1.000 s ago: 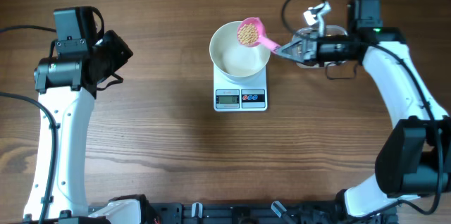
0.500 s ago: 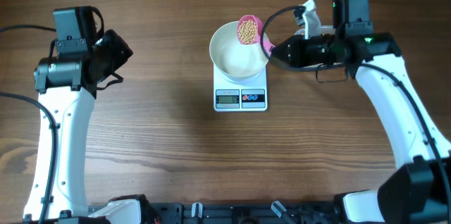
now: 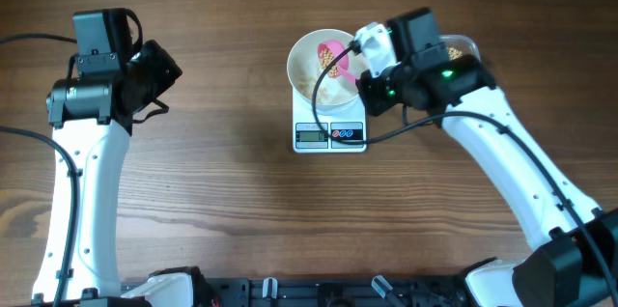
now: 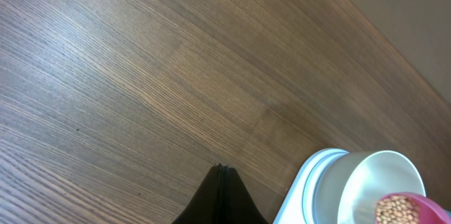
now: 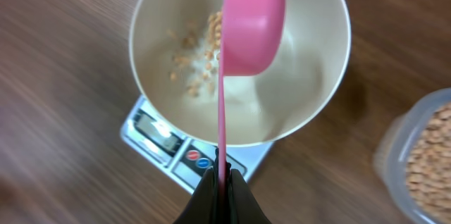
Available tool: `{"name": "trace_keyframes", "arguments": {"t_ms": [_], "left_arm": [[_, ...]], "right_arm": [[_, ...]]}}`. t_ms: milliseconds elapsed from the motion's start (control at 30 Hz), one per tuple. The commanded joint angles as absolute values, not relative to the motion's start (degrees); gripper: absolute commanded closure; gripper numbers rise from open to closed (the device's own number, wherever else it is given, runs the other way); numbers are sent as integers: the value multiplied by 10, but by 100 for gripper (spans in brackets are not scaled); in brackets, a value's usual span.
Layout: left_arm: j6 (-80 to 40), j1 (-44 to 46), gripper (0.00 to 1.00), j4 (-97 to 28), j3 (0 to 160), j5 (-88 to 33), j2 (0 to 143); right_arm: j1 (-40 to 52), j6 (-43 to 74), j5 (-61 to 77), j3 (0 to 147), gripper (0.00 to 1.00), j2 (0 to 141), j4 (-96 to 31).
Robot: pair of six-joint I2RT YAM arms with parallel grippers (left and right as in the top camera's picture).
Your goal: Scoop item into bowl and weigh 150g on scale
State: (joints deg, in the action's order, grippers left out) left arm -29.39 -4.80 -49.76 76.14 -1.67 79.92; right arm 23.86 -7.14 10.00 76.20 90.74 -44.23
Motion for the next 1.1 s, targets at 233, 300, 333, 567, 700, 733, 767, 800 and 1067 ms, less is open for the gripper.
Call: {"name": "trace_keyframes", "arguments": {"t_ms": [233,300,333,567,700,733,767,800,1067], "left_arm": [[-287,-50,96,-496,761,-25,804],[-287,-50,96,-496,761,-25,804],[-287,-50,96,-496,761,-25,804],[-287,-50,96,-496,761,-26,804],[-251,-50,96,-494,761,-90,804],[-235,-49,96,-494,761,-117,804],[-226,-47,96,-496,761,-134,804],[-225,-43,96,-499,761,-137,804],[-163,11,96,-572,761,-139,804]], "right_arm": [[301,-151,-108,762,96,902,-437],[308,-169,-126,762,96,902,-437],[312,-177,-134,762,96,902,-436],[339,-217,-188,762,96,902,-417],[346,-223,-201,762,96,902,-409],[345,-223,-201,762,96,902,-406],[345,-223,-201,762,96,902,-405],[345,-224,-201,762,96,902,-404],[345,-226,-230,762,96,901,-386]]}}
